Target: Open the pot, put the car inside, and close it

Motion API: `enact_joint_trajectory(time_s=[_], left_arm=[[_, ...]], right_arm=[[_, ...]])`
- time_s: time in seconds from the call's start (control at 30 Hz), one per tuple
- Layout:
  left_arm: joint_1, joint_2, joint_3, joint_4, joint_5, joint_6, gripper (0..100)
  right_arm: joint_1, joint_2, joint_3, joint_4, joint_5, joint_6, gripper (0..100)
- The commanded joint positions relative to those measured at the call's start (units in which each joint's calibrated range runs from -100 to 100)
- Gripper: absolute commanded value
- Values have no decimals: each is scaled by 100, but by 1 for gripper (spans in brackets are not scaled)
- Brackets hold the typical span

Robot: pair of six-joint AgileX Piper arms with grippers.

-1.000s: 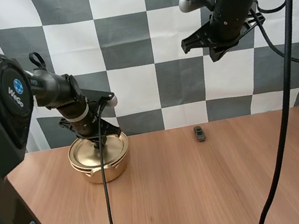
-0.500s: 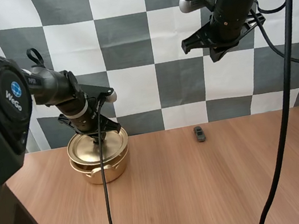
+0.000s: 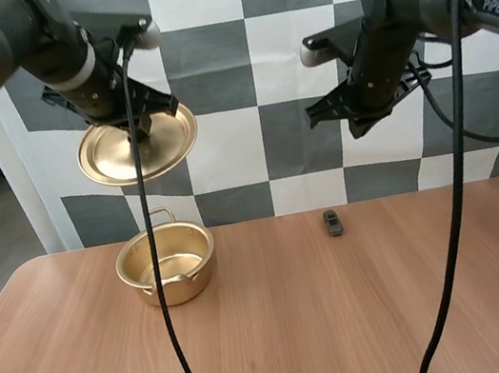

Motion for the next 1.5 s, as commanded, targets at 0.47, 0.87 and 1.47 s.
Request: enact_joint_trajectory(time_s=[0.47,0.87,1.47], left_arm=[[2,-2406,-114,-347,1212,-15,0],[2,-2497,-114,-347,1212,-15,0],[2,-2497,-114,-347,1212,-6,0]], right_arm=[[3,1507,743,124,-2972,-5,0],[410,1779,743,-530,-2787,-148,36],[660,1752,743,-1248,-2639,-148,100]])
